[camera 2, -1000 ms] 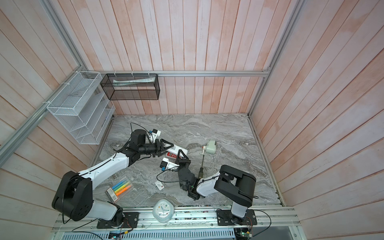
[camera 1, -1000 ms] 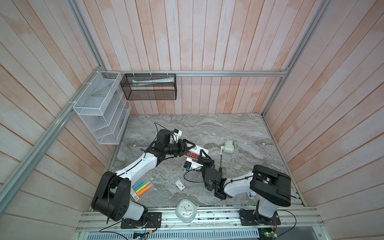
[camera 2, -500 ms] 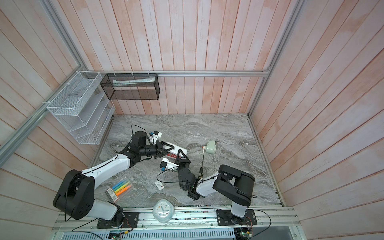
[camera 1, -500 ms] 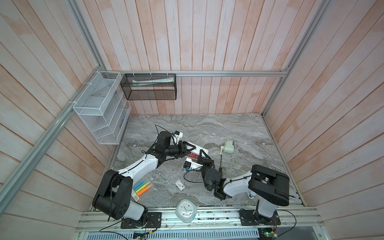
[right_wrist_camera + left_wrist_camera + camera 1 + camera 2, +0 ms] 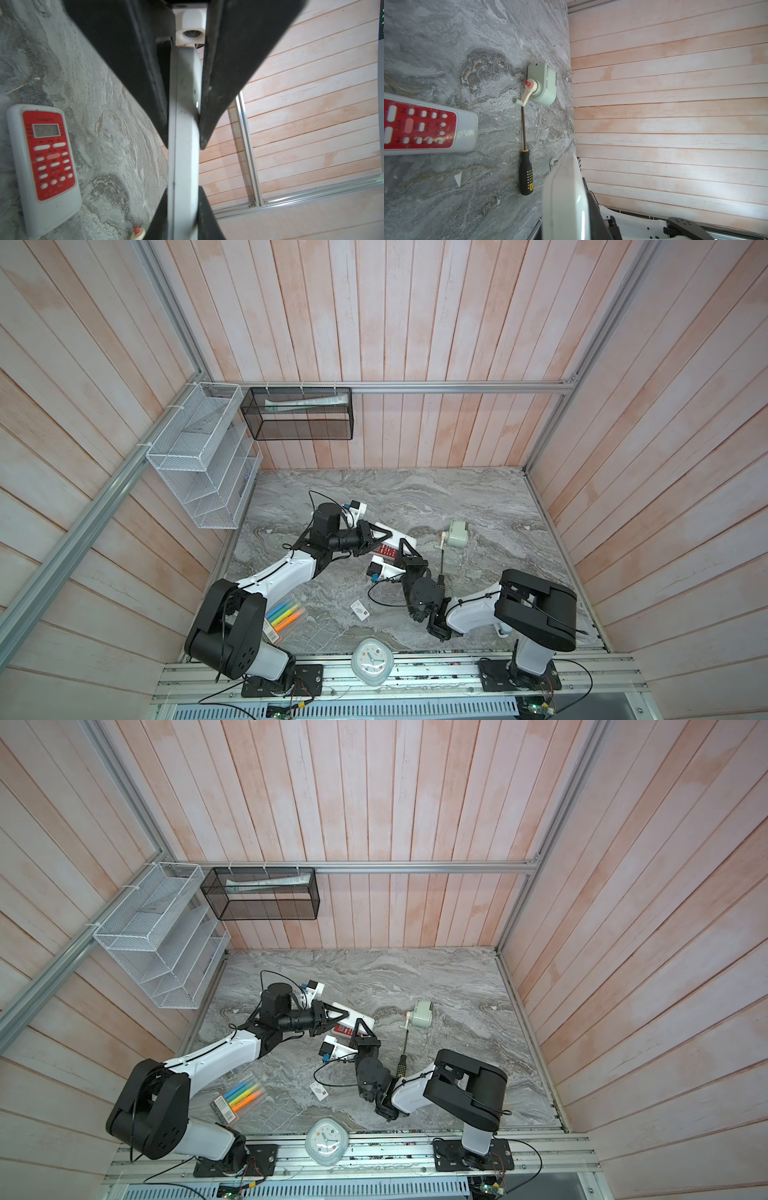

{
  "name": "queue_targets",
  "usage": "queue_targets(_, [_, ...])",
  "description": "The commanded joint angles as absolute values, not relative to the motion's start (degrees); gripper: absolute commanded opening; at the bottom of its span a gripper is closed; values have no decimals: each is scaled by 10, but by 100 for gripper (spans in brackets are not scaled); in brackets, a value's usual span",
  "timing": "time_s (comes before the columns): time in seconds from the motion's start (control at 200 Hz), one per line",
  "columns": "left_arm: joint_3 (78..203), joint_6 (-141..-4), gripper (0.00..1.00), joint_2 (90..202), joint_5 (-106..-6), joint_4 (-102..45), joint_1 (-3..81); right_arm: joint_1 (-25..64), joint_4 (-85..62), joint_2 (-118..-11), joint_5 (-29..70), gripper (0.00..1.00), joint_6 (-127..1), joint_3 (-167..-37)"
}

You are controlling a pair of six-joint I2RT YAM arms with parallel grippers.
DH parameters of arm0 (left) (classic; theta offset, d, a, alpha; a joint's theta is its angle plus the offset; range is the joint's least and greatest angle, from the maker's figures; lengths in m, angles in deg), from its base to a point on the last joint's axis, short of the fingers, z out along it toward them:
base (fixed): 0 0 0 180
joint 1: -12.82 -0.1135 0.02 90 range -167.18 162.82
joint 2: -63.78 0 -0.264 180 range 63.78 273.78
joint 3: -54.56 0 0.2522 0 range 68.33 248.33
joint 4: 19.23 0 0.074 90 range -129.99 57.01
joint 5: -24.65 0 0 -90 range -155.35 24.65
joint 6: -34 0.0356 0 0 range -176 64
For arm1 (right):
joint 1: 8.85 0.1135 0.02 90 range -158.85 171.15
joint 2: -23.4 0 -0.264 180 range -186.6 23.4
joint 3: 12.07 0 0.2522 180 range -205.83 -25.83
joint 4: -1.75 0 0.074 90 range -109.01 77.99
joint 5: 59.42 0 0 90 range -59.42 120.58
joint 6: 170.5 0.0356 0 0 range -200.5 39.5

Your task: Unload the batteries from the remote control

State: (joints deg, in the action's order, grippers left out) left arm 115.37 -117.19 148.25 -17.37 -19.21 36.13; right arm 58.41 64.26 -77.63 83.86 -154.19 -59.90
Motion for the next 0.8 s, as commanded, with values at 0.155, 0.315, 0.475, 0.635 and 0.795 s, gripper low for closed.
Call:
queue_targets(0.155, [1128,-1167,17,1473,-183,-145,360,587,693,-775,838,25,-1539,-605])
queue_targets(0.315, [1120,-1177,15,1468,-192,-129,356,587,689,-765,836,52,-1532,-601])
queue_targets(0.475, [1118,-1183,14,1462,-199,-117,348,587,636,-735,822,72,-1493,-589])
queue_targets(0.635, [1113,-1193,14,1460,-213,-100,325,590,476,-674,794,75,-1364,-583])
queue_targets(0.795, [1097,-1201,14,1450,-212,-88,293,572,236,-587,684,75,-1109,-602])
